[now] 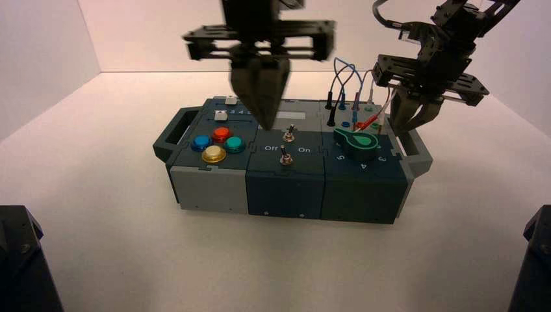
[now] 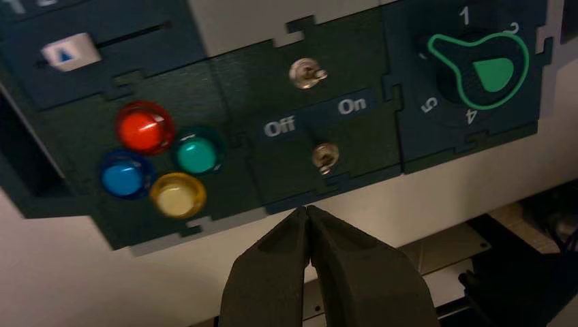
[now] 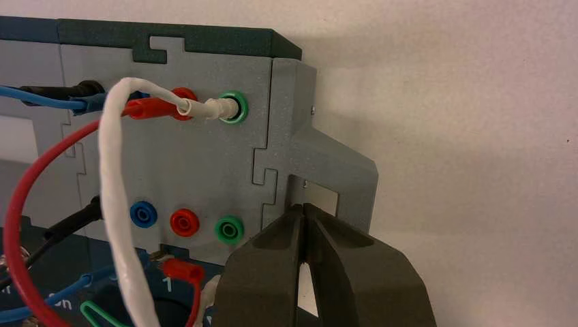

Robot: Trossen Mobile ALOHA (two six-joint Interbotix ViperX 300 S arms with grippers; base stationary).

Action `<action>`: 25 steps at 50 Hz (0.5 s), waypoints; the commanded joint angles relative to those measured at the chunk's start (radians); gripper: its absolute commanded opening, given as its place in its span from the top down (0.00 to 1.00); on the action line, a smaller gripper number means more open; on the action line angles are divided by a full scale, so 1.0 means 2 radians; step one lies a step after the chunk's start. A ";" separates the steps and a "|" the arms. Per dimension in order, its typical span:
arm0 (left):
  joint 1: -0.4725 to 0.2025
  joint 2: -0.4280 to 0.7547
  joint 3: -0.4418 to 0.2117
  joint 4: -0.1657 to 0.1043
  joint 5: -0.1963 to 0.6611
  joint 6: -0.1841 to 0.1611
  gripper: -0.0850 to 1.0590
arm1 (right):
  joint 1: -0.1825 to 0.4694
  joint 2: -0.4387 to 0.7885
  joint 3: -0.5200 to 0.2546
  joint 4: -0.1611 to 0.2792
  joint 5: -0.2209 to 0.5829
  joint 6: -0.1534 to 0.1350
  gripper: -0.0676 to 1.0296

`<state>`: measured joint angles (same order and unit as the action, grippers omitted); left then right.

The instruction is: Flip the bottom switch on with the left gripper.

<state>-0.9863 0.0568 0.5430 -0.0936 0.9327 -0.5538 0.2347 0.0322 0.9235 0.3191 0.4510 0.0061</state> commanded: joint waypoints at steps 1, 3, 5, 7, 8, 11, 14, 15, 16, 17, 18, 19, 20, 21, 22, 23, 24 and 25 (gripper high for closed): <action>-0.009 -0.001 -0.017 0.002 0.006 -0.015 0.95 | -0.002 0.034 0.004 -0.012 -0.005 -0.015 0.96; -0.011 0.001 -0.016 0.005 0.006 -0.021 0.95 | -0.002 0.034 0.004 -0.013 -0.005 -0.015 0.96; -0.012 0.001 -0.016 0.005 0.006 -0.025 0.95 | -0.002 0.034 0.004 -0.013 -0.005 -0.016 0.96; -0.012 0.000 -0.014 0.008 0.006 -0.030 0.95 | -0.002 0.034 0.004 -0.012 -0.005 -0.016 0.96; -0.012 -0.001 -0.012 0.010 0.006 -0.032 0.95 | -0.002 0.034 0.004 -0.013 -0.005 -0.017 0.96; -0.012 -0.003 -0.008 0.019 0.008 -0.039 0.95 | -0.001 0.034 0.004 -0.012 -0.005 -0.017 0.96; -0.012 -0.004 -0.004 0.024 0.008 -0.044 0.95 | -0.001 0.034 0.003 -0.012 -0.005 -0.017 0.96; -0.012 -0.003 -0.001 0.025 0.008 -0.047 0.95 | -0.001 0.034 0.003 -0.012 -0.005 -0.017 0.96; -0.012 -0.002 0.000 0.025 0.008 -0.048 0.95 | -0.001 0.034 0.003 -0.012 -0.005 -0.017 0.96; -0.012 -0.002 0.001 0.025 0.008 -0.048 0.95 | -0.001 0.034 0.003 -0.012 -0.005 -0.017 0.96; -0.012 -0.002 0.002 0.025 0.008 -0.048 0.95 | -0.001 0.035 0.003 -0.012 -0.005 -0.017 0.96; -0.012 -0.001 0.003 0.025 0.008 -0.048 0.95 | 0.000 0.034 0.003 -0.013 -0.005 -0.017 0.96; -0.012 0.000 0.005 0.025 0.007 -0.048 0.95 | 0.000 0.034 0.003 -0.012 -0.005 -0.017 0.96; -0.012 0.000 0.005 0.025 0.006 -0.048 0.95 | 0.000 0.035 0.003 -0.012 -0.005 -0.017 0.96; -0.012 0.000 0.006 0.025 0.006 -0.048 0.95 | -0.001 0.035 0.003 -0.012 -0.005 -0.017 0.96; -0.012 0.000 0.007 0.025 0.005 -0.048 0.95 | 0.000 0.035 0.003 -0.013 -0.005 -0.017 0.96; -0.012 0.001 0.008 0.025 0.004 -0.048 0.95 | 0.000 0.035 0.003 -0.012 -0.005 -0.017 0.96; -0.012 0.001 0.008 0.025 0.002 -0.048 0.95 | 0.000 0.035 0.003 -0.012 -0.005 -0.017 0.96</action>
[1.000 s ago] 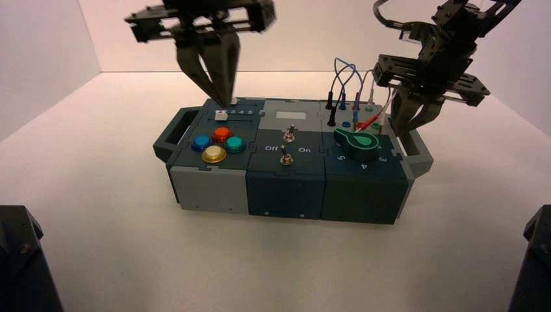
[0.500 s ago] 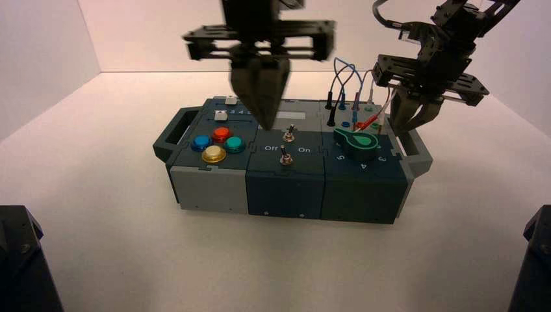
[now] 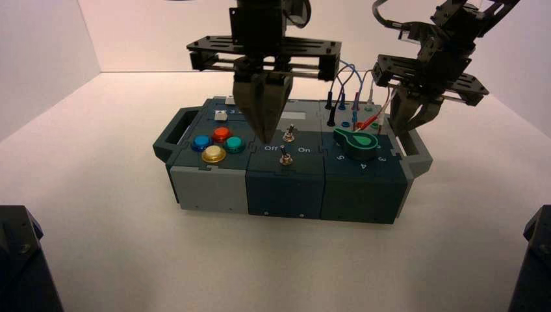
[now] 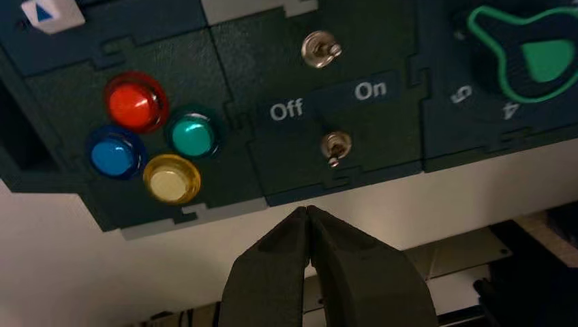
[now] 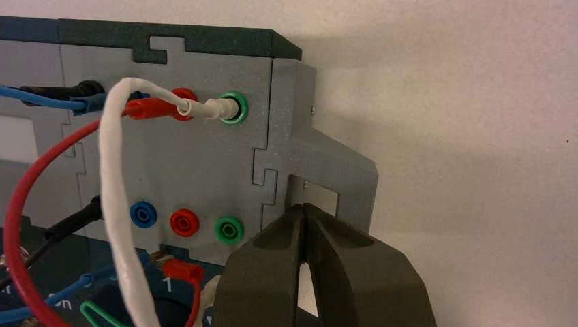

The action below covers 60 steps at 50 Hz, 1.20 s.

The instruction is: Flip the bottom switch on with the left gripper.

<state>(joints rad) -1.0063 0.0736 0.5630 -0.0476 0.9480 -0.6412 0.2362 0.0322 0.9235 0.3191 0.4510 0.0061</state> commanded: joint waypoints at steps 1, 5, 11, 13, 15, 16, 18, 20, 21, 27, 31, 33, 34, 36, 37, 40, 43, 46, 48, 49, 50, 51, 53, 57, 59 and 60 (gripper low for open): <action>-0.002 -0.008 -0.002 0.002 -0.005 -0.004 0.95 | -0.001 0.035 0.003 -0.013 -0.005 -0.017 0.96; -0.002 -0.005 -0.004 0.002 -0.009 -0.004 0.95 | -0.001 0.035 0.003 -0.012 -0.005 -0.017 0.96; -0.002 0.003 -0.005 0.003 -0.014 -0.002 0.95 | -0.001 0.035 0.002 -0.013 -0.005 -0.017 0.96; -0.002 0.007 -0.005 0.004 -0.015 -0.002 0.95 | -0.001 0.035 0.003 -0.013 -0.005 -0.017 0.96; -0.002 0.010 -0.005 0.004 -0.015 -0.002 0.95 | -0.001 0.035 0.003 -0.013 -0.005 -0.017 0.96; -0.002 0.011 -0.006 0.004 -0.015 -0.001 0.95 | -0.001 0.035 0.003 -0.013 -0.005 -0.017 0.96; -0.002 0.015 -0.006 0.005 -0.015 0.000 0.95 | -0.001 0.035 0.003 -0.012 -0.005 -0.017 0.96; -0.002 0.018 -0.008 0.005 -0.015 0.001 0.95 | -0.001 0.035 0.003 -0.012 -0.005 -0.017 0.96; -0.002 0.019 -0.007 0.005 -0.015 0.001 0.95 | -0.001 0.035 0.003 -0.012 -0.005 -0.017 0.96; -0.002 0.021 -0.008 0.007 -0.018 0.001 0.95 | -0.001 0.035 0.003 -0.012 -0.005 -0.017 0.96; -0.002 0.021 -0.008 0.011 -0.018 0.001 0.95 | -0.001 0.035 0.004 -0.012 -0.005 -0.017 0.96; -0.002 0.021 -0.008 0.011 -0.018 0.002 0.95 | -0.001 0.035 0.003 -0.013 -0.005 -0.017 0.96; -0.002 0.021 -0.008 0.011 -0.018 0.001 0.95 | -0.001 0.035 0.003 -0.012 -0.005 -0.017 0.96; -0.002 0.021 -0.008 0.012 -0.018 0.001 0.95 | -0.001 0.035 0.003 -0.013 -0.005 -0.017 0.96; -0.002 0.021 -0.008 0.013 -0.018 0.001 0.95 | -0.001 0.035 0.003 -0.013 -0.005 -0.017 0.96; -0.002 0.022 -0.008 0.015 -0.018 0.001 0.95 | -0.001 0.035 0.003 -0.012 -0.005 -0.017 0.96; -0.002 0.023 -0.010 0.016 -0.018 0.002 0.95 | -0.001 0.035 0.003 -0.013 -0.005 -0.017 0.96; -0.002 0.025 -0.012 0.016 -0.018 0.001 0.95 | -0.001 0.035 0.003 -0.012 -0.005 -0.017 0.96; -0.002 0.027 -0.014 0.016 -0.018 0.001 0.95 | -0.001 0.035 0.003 -0.012 -0.005 -0.017 0.96; -0.002 0.028 -0.015 0.017 -0.018 0.002 0.95 | -0.002 0.035 0.003 -0.012 -0.005 -0.017 0.96; -0.002 0.029 -0.015 0.016 -0.018 0.002 0.95 | -0.001 0.035 0.003 -0.012 -0.005 -0.017 0.96; -0.002 0.030 -0.016 0.017 -0.018 0.002 0.95 | -0.001 0.035 0.003 -0.012 -0.005 -0.017 0.96; -0.002 0.034 -0.018 0.017 -0.018 0.003 0.95 | -0.001 0.035 0.003 -0.013 -0.005 -0.017 0.96; -0.002 0.037 -0.022 0.017 -0.017 0.004 0.95 | -0.001 0.035 0.003 -0.012 -0.005 -0.017 0.96; -0.002 0.038 -0.025 0.016 -0.017 0.005 0.95 | -0.001 0.035 0.003 -0.012 -0.005 -0.017 0.96; -0.002 0.038 -0.025 0.016 -0.017 0.005 0.95 | -0.001 0.035 0.003 -0.012 -0.005 -0.017 0.96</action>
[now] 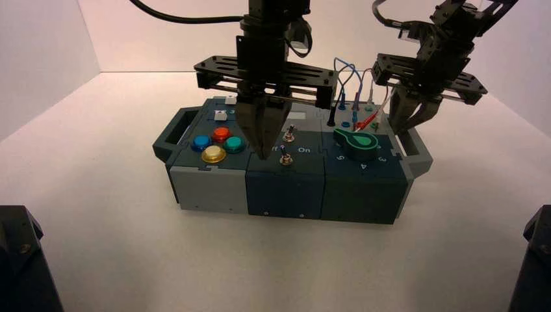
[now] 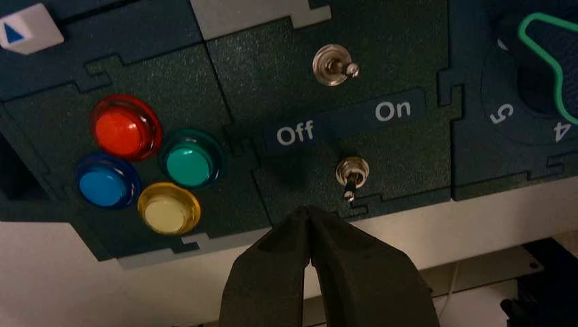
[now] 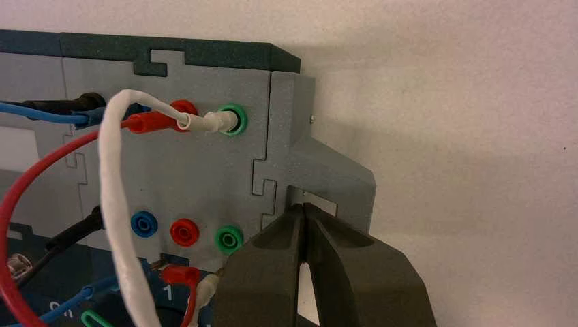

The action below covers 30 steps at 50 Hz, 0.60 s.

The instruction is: Flip the bottom switch on with the left gripper.

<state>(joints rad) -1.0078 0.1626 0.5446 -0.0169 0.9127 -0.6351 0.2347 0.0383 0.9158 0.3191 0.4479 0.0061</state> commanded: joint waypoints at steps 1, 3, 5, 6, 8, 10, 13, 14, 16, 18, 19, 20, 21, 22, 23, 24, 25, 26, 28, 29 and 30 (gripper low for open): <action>-0.001 -0.006 -0.017 0.002 0.001 0.002 0.95 | 0.000 0.032 0.007 -0.012 -0.003 -0.017 0.96; -0.001 -0.005 -0.018 0.000 0.002 0.002 0.95 | -0.001 0.032 0.007 -0.012 -0.003 -0.017 0.96; -0.001 -0.005 -0.019 0.000 0.003 0.002 0.95 | 0.000 0.032 0.006 -0.012 -0.003 -0.017 0.96; -0.001 -0.005 -0.019 0.000 0.003 0.002 0.95 | -0.001 0.032 0.006 -0.012 -0.003 -0.017 0.96; -0.001 -0.005 -0.020 0.000 0.003 0.002 0.95 | 0.000 0.032 0.006 -0.012 -0.003 -0.017 0.96; -0.001 -0.005 -0.020 0.000 0.002 0.002 0.95 | 0.000 0.033 0.006 -0.013 -0.003 -0.017 0.96; -0.001 -0.004 -0.020 0.000 0.002 0.002 0.95 | 0.000 0.033 0.005 -0.012 -0.003 -0.017 0.96; 0.000 -0.004 -0.020 0.000 0.003 0.002 0.95 | 0.000 0.033 0.006 -0.012 -0.003 -0.017 0.96; -0.001 -0.002 -0.020 -0.001 0.003 0.002 0.95 | -0.001 0.033 0.006 -0.012 -0.003 -0.017 0.96; -0.001 -0.002 -0.020 -0.002 0.003 0.002 0.95 | 0.000 0.033 0.006 -0.012 -0.003 -0.017 0.96; -0.001 -0.002 -0.020 -0.002 0.003 0.002 0.95 | -0.001 0.033 0.006 -0.012 -0.003 -0.017 0.96; -0.001 -0.002 -0.020 -0.002 0.003 0.002 0.95 | 0.000 0.033 0.006 -0.013 -0.003 -0.017 0.96; -0.002 -0.002 -0.020 -0.002 0.003 0.002 0.95 | 0.000 0.033 0.006 -0.012 -0.003 -0.017 0.96; -0.002 -0.002 -0.020 -0.002 0.003 0.002 0.95 | 0.000 0.033 0.006 -0.013 -0.003 -0.017 0.96; -0.002 -0.002 -0.020 -0.002 0.003 0.002 0.95 | 0.000 0.033 0.005 -0.013 -0.003 -0.017 0.96; -0.002 -0.002 -0.020 -0.002 0.003 0.002 0.95 | 0.000 0.033 0.006 -0.012 -0.003 -0.017 0.96; -0.002 -0.002 -0.020 -0.002 0.003 0.002 0.95 | 0.000 0.033 0.006 -0.012 -0.002 -0.017 0.96; -0.002 -0.002 -0.020 -0.002 0.003 0.002 0.95 | 0.000 0.033 0.006 -0.012 -0.003 -0.017 0.96; -0.002 -0.001 -0.021 -0.002 0.002 0.002 0.95 | 0.000 0.033 0.006 -0.012 -0.003 -0.017 0.96; -0.002 -0.001 -0.021 -0.002 0.002 0.002 0.95 | 0.000 0.033 0.006 -0.013 -0.003 -0.017 0.96; -0.002 0.000 -0.021 -0.002 0.002 0.002 0.95 | 0.000 0.033 0.006 -0.013 -0.003 -0.017 0.96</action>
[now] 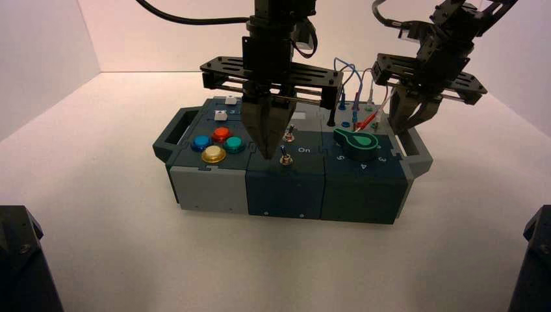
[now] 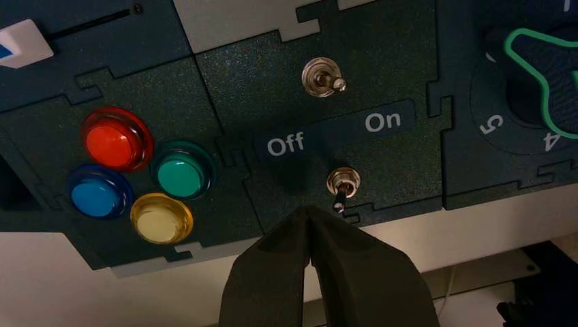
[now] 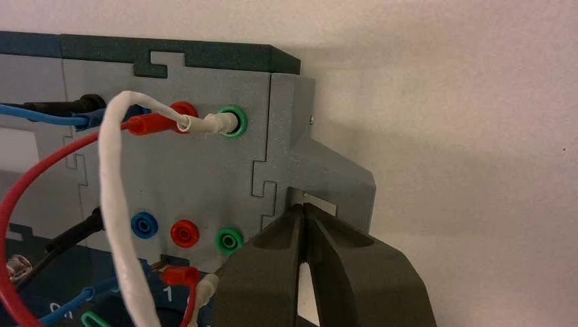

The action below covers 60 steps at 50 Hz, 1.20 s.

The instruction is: Flip the bottom switch on with the left gripper.

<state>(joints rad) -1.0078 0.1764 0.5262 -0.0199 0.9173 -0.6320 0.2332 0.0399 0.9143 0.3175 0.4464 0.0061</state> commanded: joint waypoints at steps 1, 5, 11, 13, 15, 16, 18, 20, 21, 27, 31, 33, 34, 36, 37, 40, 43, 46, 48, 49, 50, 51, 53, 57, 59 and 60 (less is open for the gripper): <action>-0.002 -0.007 -0.012 0.000 -0.001 0.000 0.95 | 0.001 0.032 0.007 -0.012 -0.002 -0.017 0.96; -0.002 -0.004 -0.015 -0.001 -0.001 0.001 0.95 | 0.001 0.032 0.006 -0.012 -0.002 -0.017 0.96; -0.003 0.000 -0.020 -0.001 0.000 0.001 0.95 | 0.001 0.032 0.006 -0.012 -0.002 -0.017 0.96; -0.003 0.001 -0.021 -0.001 0.001 0.001 0.95 | 0.001 0.032 0.007 -0.012 -0.002 -0.017 0.96; -0.003 0.002 -0.024 -0.001 0.002 0.000 0.95 | 0.001 0.032 0.007 -0.012 -0.002 -0.018 0.96; -0.003 0.002 -0.024 -0.001 0.001 0.001 0.95 | 0.001 0.033 0.007 -0.012 -0.002 -0.018 0.96; -0.004 0.002 -0.026 -0.001 0.001 0.001 0.95 | 0.001 0.032 0.006 -0.012 -0.002 -0.018 0.96; -0.003 0.002 -0.027 -0.001 0.001 0.001 0.95 | 0.000 0.032 0.007 -0.012 -0.002 -0.017 0.96; -0.004 0.003 -0.028 -0.001 0.002 0.001 0.95 | 0.001 0.033 0.007 -0.012 -0.002 -0.018 0.96; -0.005 0.003 -0.031 0.000 0.005 0.001 0.95 | 0.000 0.032 0.006 -0.012 -0.002 -0.017 0.96; -0.008 0.003 -0.031 -0.001 0.007 0.001 0.95 | 0.001 0.033 0.007 -0.012 -0.002 -0.017 0.96; -0.010 0.003 -0.033 -0.002 0.008 0.001 0.95 | 0.001 0.033 0.007 -0.012 -0.002 -0.017 0.96; -0.011 0.003 -0.033 -0.002 0.008 0.001 0.95 | 0.001 0.032 0.006 -0.012 -0.002 -0.018 0.96; -0.012 0.003 -0.035 -0.004 0.008 0.001 0.95 | 0.001 0.032 0.007 -0.012 -0.002 -0.018 0.96; -0.013 0.003 -0.035 -0.005 0.008 0.001 0.95 | 0.001 0.032 0.007 -0.012 -0.002 -0.018 0.96; -0.015 0.004 -0.037 -0.005 0.009 0.000 0.95 | 0.001 0.033 0.007 -0.012 -0.002 -0.017 0.96; -0.019 0.005 -0.043 -0.008 0.013 0.000 0.95 | 0.001 0.033 0.006 -0.012 -0.002 -0.018 0.96; -0.021 0.006 -0.046 -0.007 0.016 0.001 0.95 | 0.001 0.034 0.006 -0.012 -0.002 -0.018 0.96; -0.024 0.008 -0.048 -0.007 0.018 0.001 0.95 | 0.001 0.035 0.005 -0.012 -0.001 -0.018 0.96; -0.024 0.008 -0.049 -0.007 0.019 0.000 0.95 | 0.001 0.035 0.005 -0.012 -0.001 -0.018 0.96; -0.024 0.008 -0.050 -0.007 0.019 0.000 0.95 | 0.001 0.035 0.005 -0.012 -0.001 -0.018 0.96; -0.025 0.008 -0.050 -0.008 0.019 0.000 0.95 | 0.001 0.035 0.005 -0.012 -0.001 -0.018 0.96; -0.027 0.008 -0.051 -0.008 0.020 0.000 0.95 | 0.001 0.035 0.005 -0.012 0.000 -0.018 0.96; -0.029 0.012 -0.053 -0.010 0.021 0.000 0.95 | 0.001 0.035 0.005 -0.012 0.000 -0.018 0.96; -0.031 0.014 -0.053 -0.011 0.021 0.000 0.95 | 0.001 0.035 0.005 -0.012 0.000 -0.018 0.96; -0.031 0.015 -0.053 -0.011 0.021 0.000 0.95 | 0.001 0.035 0.005 -0.012 0.000 -0.018 0.96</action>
<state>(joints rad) -1.0385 0.2163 0.4510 -0.0261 0.9664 -0.6305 0.2301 0.0430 0.9112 0.3083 0.4479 0.0015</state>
